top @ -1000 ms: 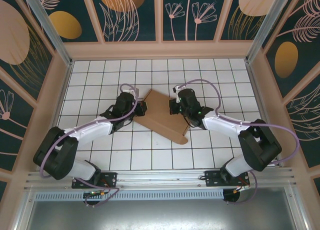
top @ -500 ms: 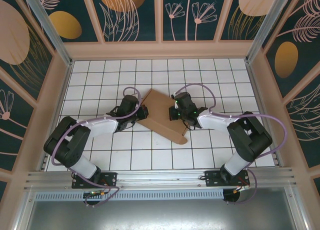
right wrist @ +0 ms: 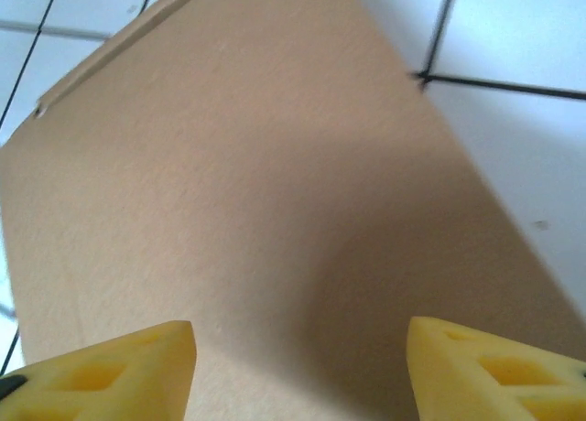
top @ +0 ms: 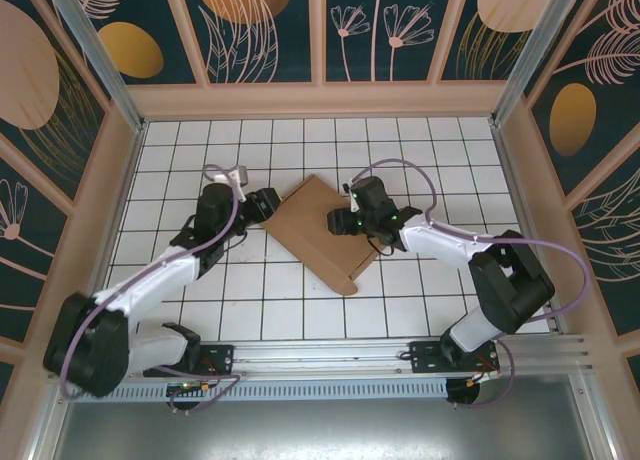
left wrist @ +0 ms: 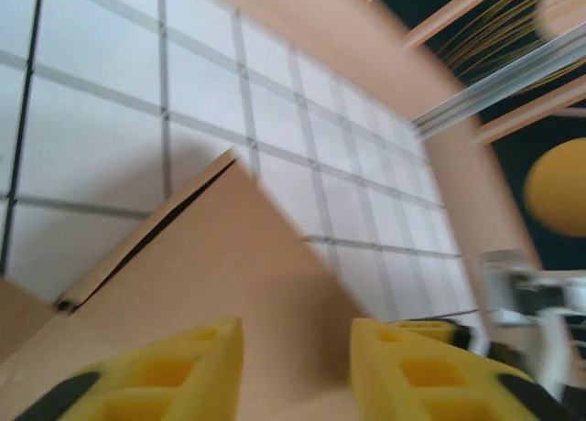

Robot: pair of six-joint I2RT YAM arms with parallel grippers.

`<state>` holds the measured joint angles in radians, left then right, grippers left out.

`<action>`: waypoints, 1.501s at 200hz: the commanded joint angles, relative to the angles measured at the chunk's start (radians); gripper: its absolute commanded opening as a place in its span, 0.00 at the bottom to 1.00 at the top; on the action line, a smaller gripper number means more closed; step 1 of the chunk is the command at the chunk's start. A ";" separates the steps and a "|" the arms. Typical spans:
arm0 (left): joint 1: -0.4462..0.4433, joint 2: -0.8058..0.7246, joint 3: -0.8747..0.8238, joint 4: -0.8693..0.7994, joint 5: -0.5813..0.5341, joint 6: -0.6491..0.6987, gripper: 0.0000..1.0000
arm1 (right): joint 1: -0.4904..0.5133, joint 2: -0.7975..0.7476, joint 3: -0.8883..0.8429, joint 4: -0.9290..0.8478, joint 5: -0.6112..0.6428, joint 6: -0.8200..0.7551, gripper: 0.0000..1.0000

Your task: Fold the paper box

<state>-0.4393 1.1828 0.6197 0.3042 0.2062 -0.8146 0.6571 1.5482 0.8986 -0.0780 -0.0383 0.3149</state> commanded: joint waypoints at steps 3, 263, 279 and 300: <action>-0.001 -0.027 -0.099 0.027 0.061 -0.083 0.41 | -0.067 0.053 0.063 -0.078 0.126 0.005 0.69; -0.018 0.235 -0.046 -0.049 0.036 -0.064 0.55 | -0.138 0.066 -0.040 0.042 -0.265 0.128 0.78; -0.018 0.232 -0.056 -0.065 0.027 -0.064 0.58 | -0.145 0.090 -0.043 0.072 -0.299 0.136 0.70; -0.018 0.249 -0.076 -0.041 0.029 -0.080 0.66 | -0.148 0.118 -0.050 0.101 -0.333 0.148 0.61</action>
<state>-0.4564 1.4265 0.5518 0.2836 0.2207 -0.8974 0.5140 1.6260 0.8326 -0.0216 -0.3130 0.4538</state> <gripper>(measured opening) 0.642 0.648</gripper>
